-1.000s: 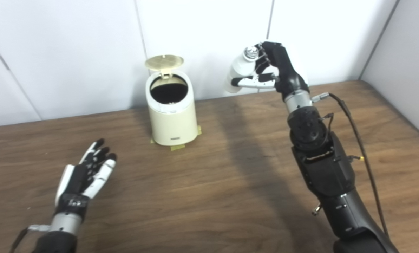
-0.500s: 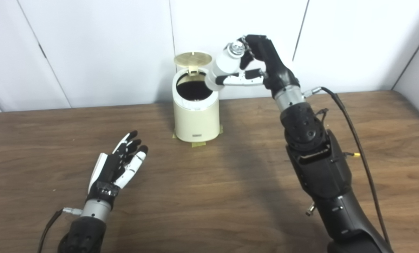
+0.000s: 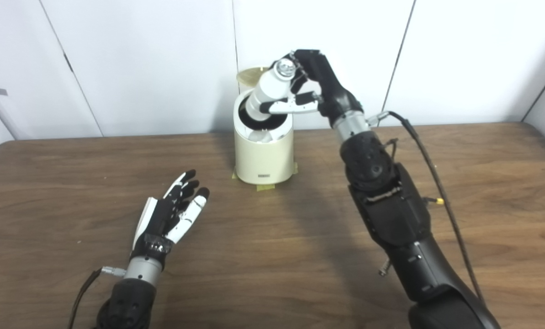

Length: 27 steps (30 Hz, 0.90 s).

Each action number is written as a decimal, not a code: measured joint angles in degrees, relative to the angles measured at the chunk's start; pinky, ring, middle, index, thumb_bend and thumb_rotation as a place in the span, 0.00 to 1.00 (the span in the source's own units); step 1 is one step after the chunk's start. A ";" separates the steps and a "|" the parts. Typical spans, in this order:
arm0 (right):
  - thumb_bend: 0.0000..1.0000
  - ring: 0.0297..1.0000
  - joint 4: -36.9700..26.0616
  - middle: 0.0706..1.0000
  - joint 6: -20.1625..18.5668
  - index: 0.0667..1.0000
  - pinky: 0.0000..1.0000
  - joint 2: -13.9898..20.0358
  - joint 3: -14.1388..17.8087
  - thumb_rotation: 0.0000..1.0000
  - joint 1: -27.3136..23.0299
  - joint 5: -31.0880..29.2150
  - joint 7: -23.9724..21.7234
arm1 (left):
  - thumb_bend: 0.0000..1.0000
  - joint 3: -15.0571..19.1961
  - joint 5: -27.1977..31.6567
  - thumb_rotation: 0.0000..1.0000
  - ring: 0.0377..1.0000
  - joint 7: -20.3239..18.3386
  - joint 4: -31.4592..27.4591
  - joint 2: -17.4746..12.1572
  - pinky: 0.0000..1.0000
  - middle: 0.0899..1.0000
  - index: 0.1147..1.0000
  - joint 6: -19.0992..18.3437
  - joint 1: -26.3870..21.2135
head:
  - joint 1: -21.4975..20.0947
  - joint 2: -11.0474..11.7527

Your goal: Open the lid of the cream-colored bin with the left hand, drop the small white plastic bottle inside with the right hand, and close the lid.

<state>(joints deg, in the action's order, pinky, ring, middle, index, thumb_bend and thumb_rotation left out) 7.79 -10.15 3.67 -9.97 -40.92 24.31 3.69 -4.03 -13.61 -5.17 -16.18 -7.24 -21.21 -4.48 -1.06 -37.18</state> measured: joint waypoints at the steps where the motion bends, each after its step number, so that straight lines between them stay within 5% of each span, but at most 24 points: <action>1: 0.52 0.44 0.99 0.46 0.55 0.43 0.39 -0.35 0.04 0.00 -0.52 -0.05 0.38 | 0.61 -0.04 0.00 0.72 0.91 0.03 0.00 0.13 0.89 0.89 0.95 0.00 0.03 | 0.09 0.00; 11: 0.52 0.44 9.29 0.46 3.64 0.43 0.40 -1.41 0.78 0.00 -2.83 -0.69 2.85 | 0.60 -0.50 -0.01 0.72 0.91 0.07 -0.06 0.91 0.89 0.89 0.95 -0.02 0.64 | 0.44 -0.44; 27: 0.52 0.43 12.87 0.46 4.86 0.44 0.39 -1.36 1.35 0.00 -2.98 -0.60 6.47 | 0.61 -0.45 -0.02 0.73 0.90 0.32 -0.81 1.13 0.88 0.89 0.95 -0.31 1.04 | 0.44 -0.88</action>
<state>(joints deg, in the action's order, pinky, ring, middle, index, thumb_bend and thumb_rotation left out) 20.66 -5.29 2.30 -8.62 -43.91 23.72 10.16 -4.49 -13.62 -4.85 -16.99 -6.11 -21.52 -3.44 -0.62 -38.06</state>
